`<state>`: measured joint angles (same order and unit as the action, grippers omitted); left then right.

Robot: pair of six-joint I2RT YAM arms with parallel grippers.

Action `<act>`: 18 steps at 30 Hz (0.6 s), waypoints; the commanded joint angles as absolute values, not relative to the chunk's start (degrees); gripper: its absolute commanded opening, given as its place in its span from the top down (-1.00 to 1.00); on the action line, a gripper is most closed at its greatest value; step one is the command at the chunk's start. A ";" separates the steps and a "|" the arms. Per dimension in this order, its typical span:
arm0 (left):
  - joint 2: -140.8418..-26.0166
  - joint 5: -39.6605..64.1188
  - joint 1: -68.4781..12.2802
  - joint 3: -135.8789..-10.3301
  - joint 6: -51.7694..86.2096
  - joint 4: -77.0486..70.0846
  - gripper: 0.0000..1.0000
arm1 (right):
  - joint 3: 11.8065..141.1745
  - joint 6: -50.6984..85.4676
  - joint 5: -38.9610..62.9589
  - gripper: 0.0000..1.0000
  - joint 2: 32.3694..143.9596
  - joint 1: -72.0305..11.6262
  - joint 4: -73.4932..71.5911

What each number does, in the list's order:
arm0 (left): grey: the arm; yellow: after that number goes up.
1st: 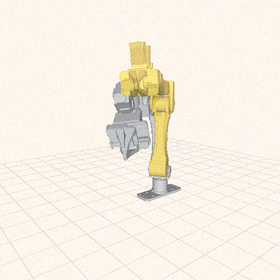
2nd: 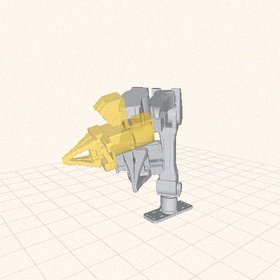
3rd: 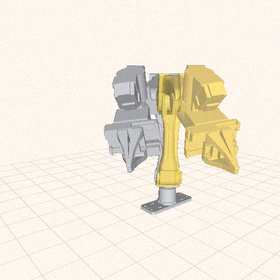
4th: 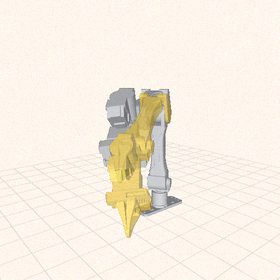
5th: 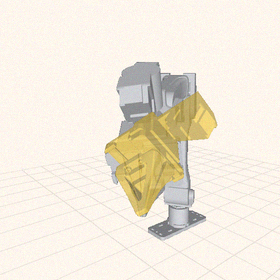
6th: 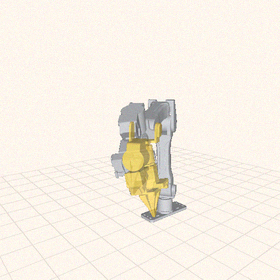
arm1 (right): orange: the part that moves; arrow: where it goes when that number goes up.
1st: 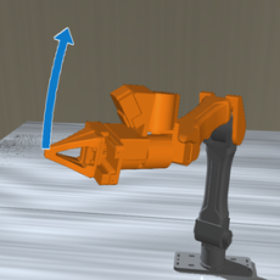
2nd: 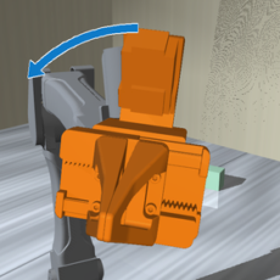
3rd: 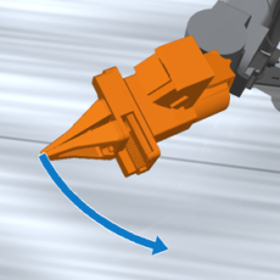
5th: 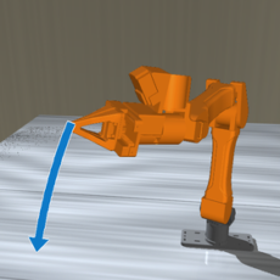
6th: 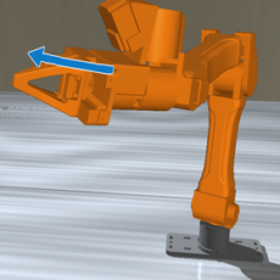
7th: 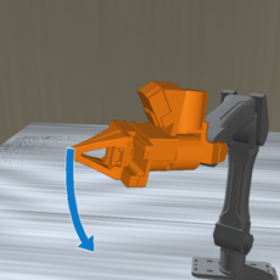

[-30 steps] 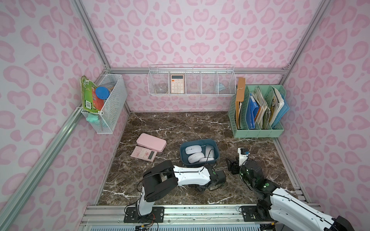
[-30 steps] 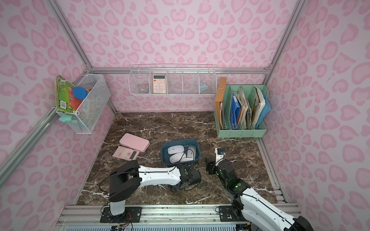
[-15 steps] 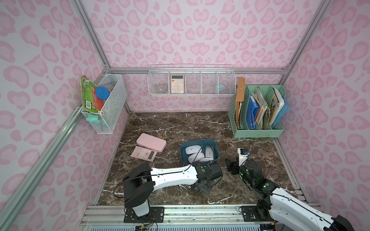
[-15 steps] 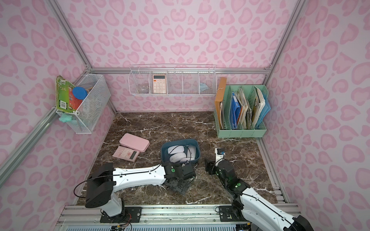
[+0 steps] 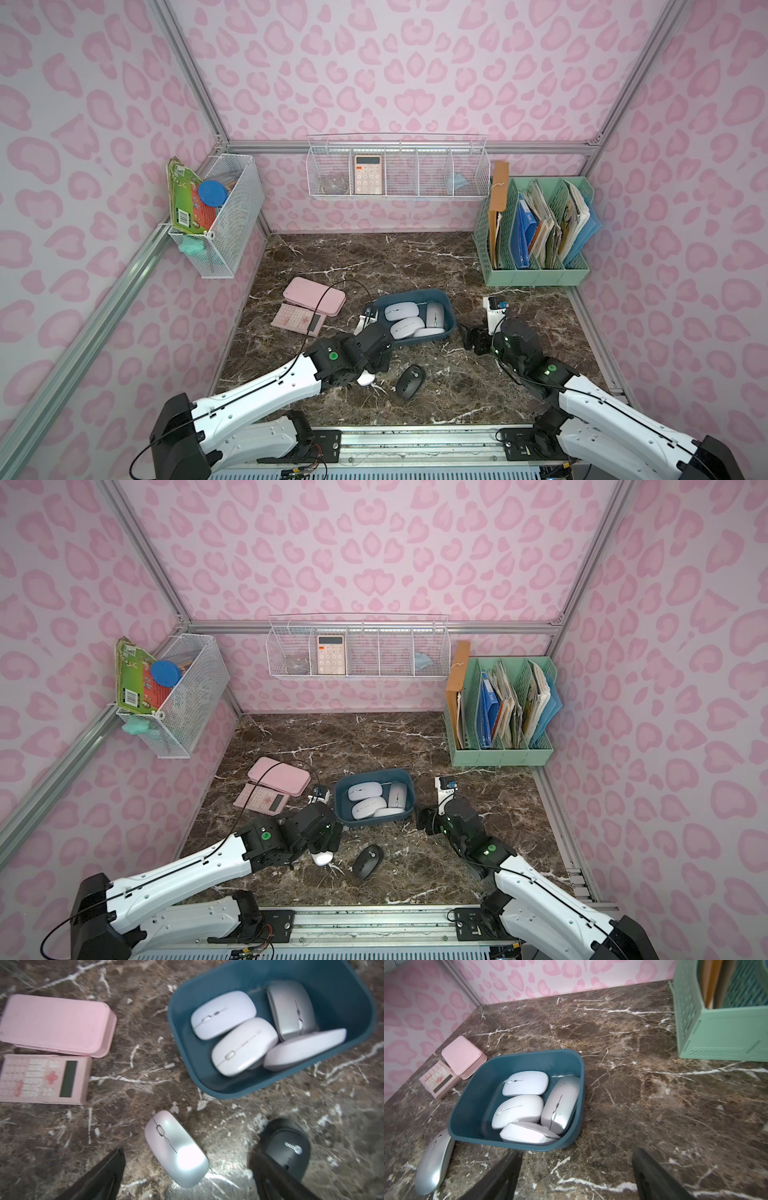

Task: Take out the mouse from the storage box
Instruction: Pick up the mouse from the storage box.

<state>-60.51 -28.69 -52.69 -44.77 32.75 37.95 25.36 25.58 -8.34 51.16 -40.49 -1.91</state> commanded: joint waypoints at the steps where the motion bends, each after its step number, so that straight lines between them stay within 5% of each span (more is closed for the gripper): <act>1: -57.47 -36.69 -50.81 -41.85 30.71 31.38 -0.98 | 31.53 23.20 -8.85 -0.74 57.32 -44.61 3.34; 18: -41.23 -37.29 -44.82 -30.30 29.92 24.36 -0.98 | 67.63 3.76 -18.96 -0.78 101.46 -55.55 20.80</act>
